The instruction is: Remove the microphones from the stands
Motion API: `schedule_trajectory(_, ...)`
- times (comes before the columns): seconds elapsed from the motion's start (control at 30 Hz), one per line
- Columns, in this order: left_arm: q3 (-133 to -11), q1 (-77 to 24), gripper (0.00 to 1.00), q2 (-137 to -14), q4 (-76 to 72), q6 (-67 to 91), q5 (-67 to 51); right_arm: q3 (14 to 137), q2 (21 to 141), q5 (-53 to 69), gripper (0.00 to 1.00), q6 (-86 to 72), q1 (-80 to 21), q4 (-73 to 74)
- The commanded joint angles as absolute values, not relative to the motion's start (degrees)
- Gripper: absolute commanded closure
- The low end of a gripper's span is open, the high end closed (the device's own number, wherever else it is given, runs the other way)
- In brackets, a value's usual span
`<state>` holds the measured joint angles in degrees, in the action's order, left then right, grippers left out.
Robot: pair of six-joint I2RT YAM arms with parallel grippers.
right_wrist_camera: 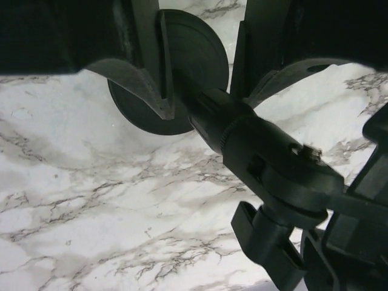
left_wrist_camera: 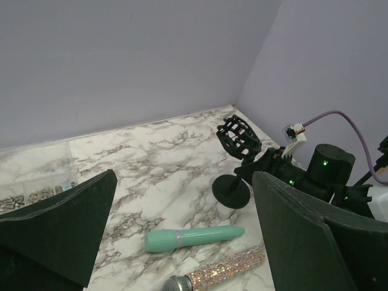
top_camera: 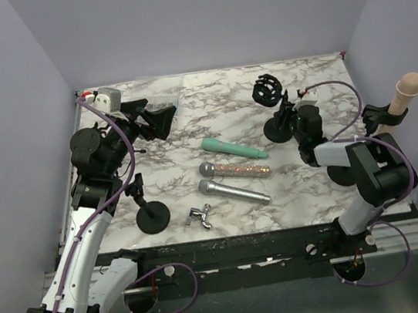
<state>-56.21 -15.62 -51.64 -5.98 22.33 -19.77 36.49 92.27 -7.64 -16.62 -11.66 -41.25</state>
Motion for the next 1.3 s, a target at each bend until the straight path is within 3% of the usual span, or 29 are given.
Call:
schedule_trajectory(0.0, -56.01, -16.0, 0.02, -50.47, -6.51, 21.45, -19.82, 39.02, 96.8, -12.56, 0.56, -17.73, -11.59, -50.92)
schedule_trajectory(0.4, -56.07, -16.0, 0.02, -50.71, -6.5, 21.52, -20.13, 51.57, 108.57, -30.36, 0.95, -13.82, -10.76, -52.31)
schedule_trajectory(0.77, -56.23, -15.97, 0.02, -51.37, -6.43, 21.62, -20.4, 64.47, 120.59, -31.06, 0.97, -12.82, -5.45, -53.14)
schedule_trajectory(0.93, -56.34, -16.0, 0.02, -51.68, -6.24, 21.62, -20.49, 66.17, 121.42, -28.4, 0.79, -12.0, -5.45, -51.75)
schedule_trajectory(1.07, -56.42, -15.99, 0.02, -51.68, -6.42, 22.03, -20.72, 63.05, 117.7, -21.58, 0.52, -11.39, -5.59, -50.56)
schedule_trajectory(1.27, -56.25, -16.0, 0.02, -51.27, -6.94, 22.68, -21.21, 60.63, 108.94, -17.09, 0.32, -13.18, -7.22, -36.23)
